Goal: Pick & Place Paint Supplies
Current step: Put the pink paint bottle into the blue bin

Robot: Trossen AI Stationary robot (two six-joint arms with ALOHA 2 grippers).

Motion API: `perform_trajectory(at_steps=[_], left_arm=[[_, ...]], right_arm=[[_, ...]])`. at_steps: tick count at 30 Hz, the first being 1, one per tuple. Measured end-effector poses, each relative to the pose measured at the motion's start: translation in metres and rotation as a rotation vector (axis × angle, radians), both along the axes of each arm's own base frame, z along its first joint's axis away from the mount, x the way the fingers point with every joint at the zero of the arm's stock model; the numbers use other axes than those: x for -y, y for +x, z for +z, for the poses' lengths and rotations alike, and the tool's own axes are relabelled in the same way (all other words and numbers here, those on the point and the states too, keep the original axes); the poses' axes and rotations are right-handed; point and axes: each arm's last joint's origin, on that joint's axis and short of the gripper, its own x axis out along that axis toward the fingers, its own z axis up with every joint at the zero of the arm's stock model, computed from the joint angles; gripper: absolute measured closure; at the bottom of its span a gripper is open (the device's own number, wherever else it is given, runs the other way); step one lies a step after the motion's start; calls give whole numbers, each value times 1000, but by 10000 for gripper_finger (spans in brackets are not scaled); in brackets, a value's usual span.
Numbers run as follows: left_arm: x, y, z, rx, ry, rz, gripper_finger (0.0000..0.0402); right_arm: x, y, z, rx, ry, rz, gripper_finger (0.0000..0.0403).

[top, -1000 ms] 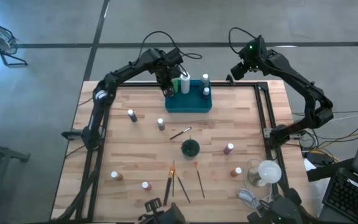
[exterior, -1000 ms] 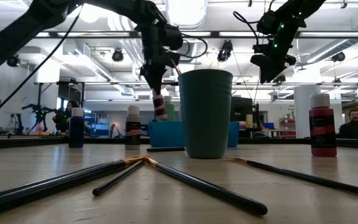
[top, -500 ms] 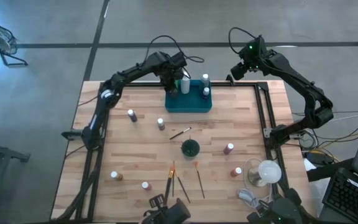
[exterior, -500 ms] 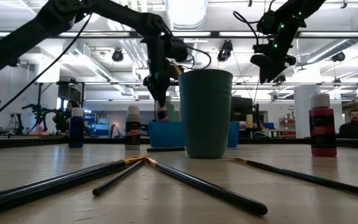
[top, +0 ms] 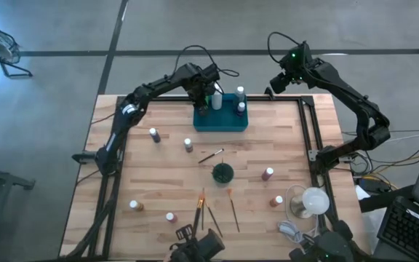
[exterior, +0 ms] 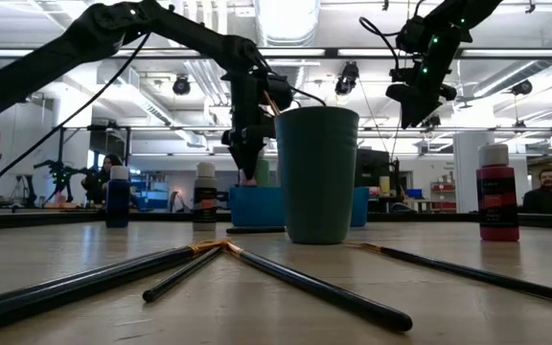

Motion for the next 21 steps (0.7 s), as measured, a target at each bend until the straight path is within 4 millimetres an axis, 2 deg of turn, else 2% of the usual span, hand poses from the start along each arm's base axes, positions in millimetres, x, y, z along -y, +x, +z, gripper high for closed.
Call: perform_trajectory(at_steps=[8,14,21], left_arm=[[0,0,-1,-4,5,13,277],[1,-1,-10,-25,-10,14,277],[1,-1,-14,-27,-13,14,277]], right_arm=[[0,0,0,1,0,-1,216],[0,0,0,0,0,-1,203],[0,0,0,-1,0,1,210]])
